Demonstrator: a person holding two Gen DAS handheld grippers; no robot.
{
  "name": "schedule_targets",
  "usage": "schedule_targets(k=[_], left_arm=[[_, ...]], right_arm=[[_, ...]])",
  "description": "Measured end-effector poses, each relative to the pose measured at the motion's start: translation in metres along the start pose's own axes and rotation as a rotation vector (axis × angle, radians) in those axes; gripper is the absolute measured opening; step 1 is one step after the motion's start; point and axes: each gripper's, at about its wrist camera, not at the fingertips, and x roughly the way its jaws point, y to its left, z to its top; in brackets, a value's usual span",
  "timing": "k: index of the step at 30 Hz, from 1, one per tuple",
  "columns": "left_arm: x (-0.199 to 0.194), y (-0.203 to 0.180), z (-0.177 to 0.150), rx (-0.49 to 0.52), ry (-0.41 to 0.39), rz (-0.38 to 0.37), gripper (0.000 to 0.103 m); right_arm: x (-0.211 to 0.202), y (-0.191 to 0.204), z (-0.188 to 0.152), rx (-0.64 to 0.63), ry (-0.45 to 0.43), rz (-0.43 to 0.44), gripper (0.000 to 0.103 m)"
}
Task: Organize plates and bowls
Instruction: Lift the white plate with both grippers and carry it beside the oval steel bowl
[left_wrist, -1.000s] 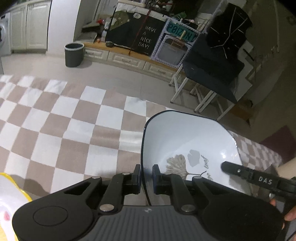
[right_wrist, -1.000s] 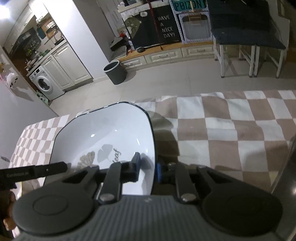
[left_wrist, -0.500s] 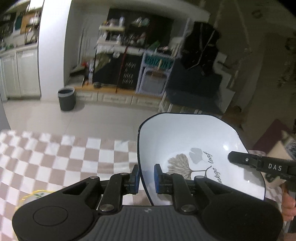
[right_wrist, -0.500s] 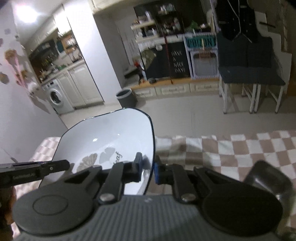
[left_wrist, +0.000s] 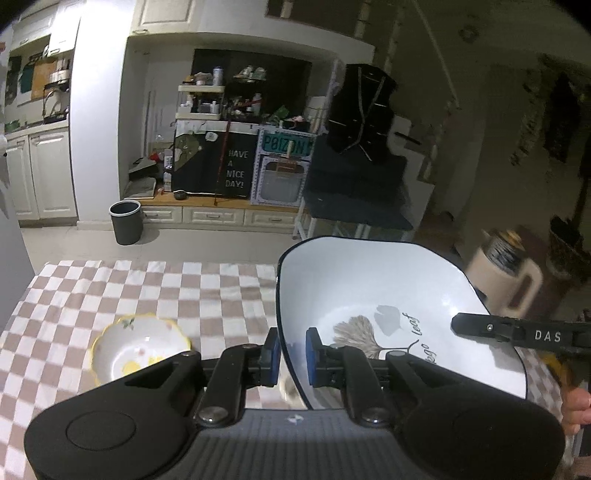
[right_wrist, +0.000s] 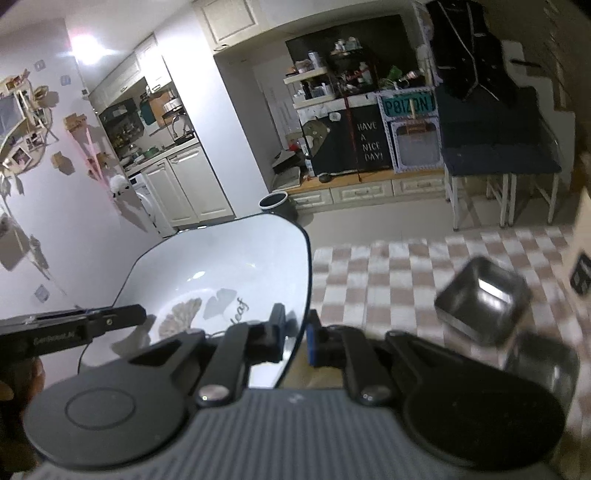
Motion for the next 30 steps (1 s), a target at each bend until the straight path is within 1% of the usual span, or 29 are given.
schedule_targets(k=[1, 3, 8, 11, 13, 17, 19, 22, 26, 30], left_arm=[[-0.007, -0.003, -0.007, 0.025, 0.01, 0.003, 0.015], [-0.016, -0.003, -0.022, 0.041, 0.029, -0.001, 0.015], [-0.016, 0.011, -0.062, 0.02, 0.103, -0.016, 0.015], [-0.008, 0.015, -0.088, 0.019, 0.159, -0.02, 0.015], [-0.005, 0.02, -0.106, 0.009, 0.213, -0.032, 0.015], [0.007, 0.025, -0.132, 0.011, 0.306, -0.033, 0.016], [0.013, 0.028, -0.141, 0.002, 0.348, -0.036, 0.016], [0.018, 0.03, -0.147, 0.001, 0.385, -0.042, 0.016], [0.024, 0.035, -0.153, -0.012, 0.424, -0.023, 0.017], [0.032, 0.035, -0.159, 0.007, 0.467, 0.007, 0.017]], right_arm=[[-0.006, 0.001, -0.009, 0.017, 0.006, 0.003, 0.014], [-0.014, 0.002, -0.027, 0.039, 0.025, 0.008, 0.014], [-0.021, 0.009, -0.064, 0.07, 0.106, 0.02, 0.014], [-0.016, 0.01, -0.085, 0.071, 0.17, 0.015, 0.014], [-0.008, 0.01, -0.101, 0.072, 0.224, 0.01, 0.014], [0.011, 0.006, -0.124, 0.086, 0.323, -0.012, 0.015], [0.021, 0.006, -0.129, 0.078, 0.363, -0.022, 0.015], [0.034, 0.006, -0.132, 0.074, 0.407, -0.034, 0.015], [0.051, 0.009, -0.13, 0.077, 0.434, -0.042, 0.015], [0.058, 0.022, -0.142, 0.039, 0.454, -0.053, 0.015]])
